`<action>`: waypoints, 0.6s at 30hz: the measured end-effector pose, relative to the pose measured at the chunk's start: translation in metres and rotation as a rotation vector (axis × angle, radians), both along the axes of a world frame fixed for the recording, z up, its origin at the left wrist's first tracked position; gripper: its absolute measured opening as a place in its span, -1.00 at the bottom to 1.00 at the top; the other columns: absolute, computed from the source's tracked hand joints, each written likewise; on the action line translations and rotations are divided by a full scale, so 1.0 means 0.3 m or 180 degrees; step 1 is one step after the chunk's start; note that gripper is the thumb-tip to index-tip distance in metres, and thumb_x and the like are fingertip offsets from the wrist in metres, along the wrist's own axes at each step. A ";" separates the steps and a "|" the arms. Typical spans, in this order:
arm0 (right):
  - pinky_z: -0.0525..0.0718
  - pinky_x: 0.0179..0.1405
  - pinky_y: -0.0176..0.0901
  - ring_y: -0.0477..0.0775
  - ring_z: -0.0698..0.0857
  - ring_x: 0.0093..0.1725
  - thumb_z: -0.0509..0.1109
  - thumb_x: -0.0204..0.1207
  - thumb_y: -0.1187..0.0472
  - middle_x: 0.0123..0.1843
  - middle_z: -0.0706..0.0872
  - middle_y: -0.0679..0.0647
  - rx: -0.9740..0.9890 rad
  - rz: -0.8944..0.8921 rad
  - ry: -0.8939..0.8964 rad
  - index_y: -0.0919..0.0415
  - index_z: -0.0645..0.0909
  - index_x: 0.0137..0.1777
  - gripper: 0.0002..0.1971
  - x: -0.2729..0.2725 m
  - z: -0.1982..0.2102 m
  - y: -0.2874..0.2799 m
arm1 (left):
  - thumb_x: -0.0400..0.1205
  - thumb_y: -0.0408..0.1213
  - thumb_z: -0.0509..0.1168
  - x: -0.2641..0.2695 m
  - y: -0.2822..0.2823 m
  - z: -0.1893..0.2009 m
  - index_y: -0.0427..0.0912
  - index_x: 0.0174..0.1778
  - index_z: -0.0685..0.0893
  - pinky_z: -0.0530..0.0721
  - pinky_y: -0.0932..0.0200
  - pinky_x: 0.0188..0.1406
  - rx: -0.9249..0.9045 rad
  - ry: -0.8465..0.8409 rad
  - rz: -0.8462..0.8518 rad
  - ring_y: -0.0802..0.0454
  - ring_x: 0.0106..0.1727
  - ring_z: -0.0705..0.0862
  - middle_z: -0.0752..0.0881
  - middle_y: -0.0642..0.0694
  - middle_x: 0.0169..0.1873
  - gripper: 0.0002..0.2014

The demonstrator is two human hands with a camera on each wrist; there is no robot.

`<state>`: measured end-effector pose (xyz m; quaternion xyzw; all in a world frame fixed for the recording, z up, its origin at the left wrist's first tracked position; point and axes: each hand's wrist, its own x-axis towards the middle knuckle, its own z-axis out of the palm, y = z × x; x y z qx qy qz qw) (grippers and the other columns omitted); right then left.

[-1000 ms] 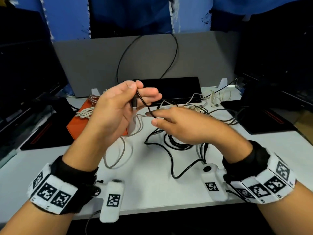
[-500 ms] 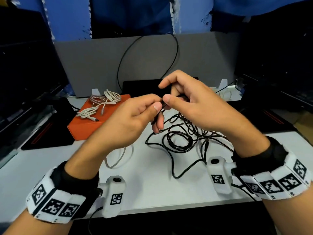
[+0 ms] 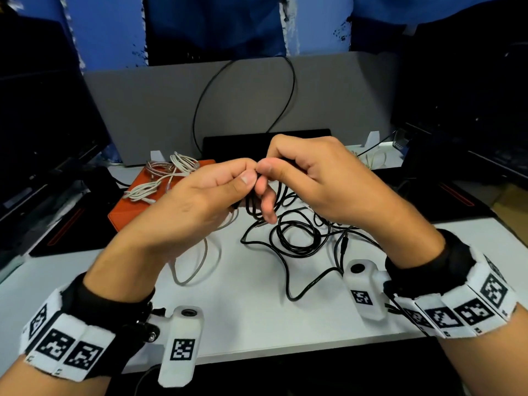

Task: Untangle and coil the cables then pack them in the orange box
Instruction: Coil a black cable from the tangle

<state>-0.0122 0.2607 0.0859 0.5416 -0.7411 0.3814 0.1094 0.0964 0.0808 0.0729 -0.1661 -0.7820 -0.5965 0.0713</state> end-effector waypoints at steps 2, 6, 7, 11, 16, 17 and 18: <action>0.38 -0.41 -0.31 -0.01 0.50 -0.42 0.31 0.80 0.00 -0.45 0.55 0.00 -0.0139 0.0071 0.0021 0.11 0.64 -0.13 -0.71 0.008 0.005 0.001 | 0.84 -0.26 0.02 0.006 0.008 0.004 -0.20 -0.05 0.59 0.67 0.16 -0.06 0.0388 -0.0114 -0.0191 -0.10 -0.16 0.72 0.66 -0.08 -0.32 -0.72; 0.37 -0.40 -0.35 -0.03 0.50 -0.42 0.28 0.81 0.02 -0.43 0.57 0.06 -0.0406 0.0080 -0.0054 0.16 0.65 -0.10 -0.70 0.006 0.001 -0.004 | 0.80 -0.22 0.04 0.001 0.033 -0.003 -0.17 -0.05 0.65 0.66 0.13 -0.02 0.1217 -0.0292 -0.0401 -0.04 -0.28 0.74 0.54 0.03 -0.48 -0.71; 0.38 -0.40 -0.33 -0.02 0.51 -0.41 0.26 0.81 0.02 -0.41 0.60 0.07 -0.0410 0.0064 -0.0055 0.17 0.65 -0.08 -0.69 0.004 -0.002 -0.008 | 0.80 -0.22 0.02 -0.001 0.040 -0.008 -0.18 -0.05 0.61 0.69 0.07 0.09 0.1377 -0.0353 -0.0476 -0.08 -0.20 0.80 0.54 0.03 -0.49 -0.72; 0.45 -0.35 -0.19 0.06 0.54 -0.34 0.18 0.85 0.02 -0.32 0.65 0.11 -0.0349 -0.0022 -0.0138 0.21 0.58 -0.06 -0.66 -0.011 -0.016 -0.017 | 0.81 -0.20 -0.01 -0.006 0.062 -0.020 -0.19 -0.03 0.47 0.70 -0.09 0.25 0.1667 -0.0355 -0.0620 -0.17 -0.04 0.85 0.66 -0.02 -0.44 -0.78; 0.59 -0.28 -0.20 0.06 0.62 -0.30 0.19 0.86 0.06 -0.28 0.66 0.17 -0.0285 -0.0240 -0.0294 -0.05 0.66 0.25 -0.80 -0.080 -0.056 -0.031 | 0.82 -0.21 0.04 -0.024 0.041 0.005 -0.25 0.07 0.63 0.62 -0.04 0.22 0.2092 0.0052 0.0195 0.11 -0.20 0.81 0.71 0.11 -0.40 -0.72; 0.65 -0.21 -0.11 0.07 0.67 -0.26 0.19 0.85 0.06 -0.24 0.70 0.11 -0.0155 -0.0256 -0.0270 -0.13 0.65 0.34 -0.77 -0.089 -0.066 -0.037 | 0.83 -0.22 0.05 -0.036 0.032 0.000 -0.26 0.04 0.68 0.62 -0.04 0.27 0.2041 0.0199 0.0419 0.10 -0.05 0.83 0.80 0.11 -0.23 -0.69; 0.66 -0.17 -0.02 0.04 0.69 -0.25 0.20 0.84 0.04 -0.25 0.71 0.02 0.0034 -0.0294 -0.0227 -0.17 0.63 0.40 -0.75 -0.094 -0.075 -0.043 | 0.83 -0.23 0.06 -0.049 0.025 -0.011 -0.24 -0.02 0.76 0.61 -0.05 0.35 0.1919 0.0326 0.0620 0.05 0.12 0.83 0.84 0.10 -0.03 -0.64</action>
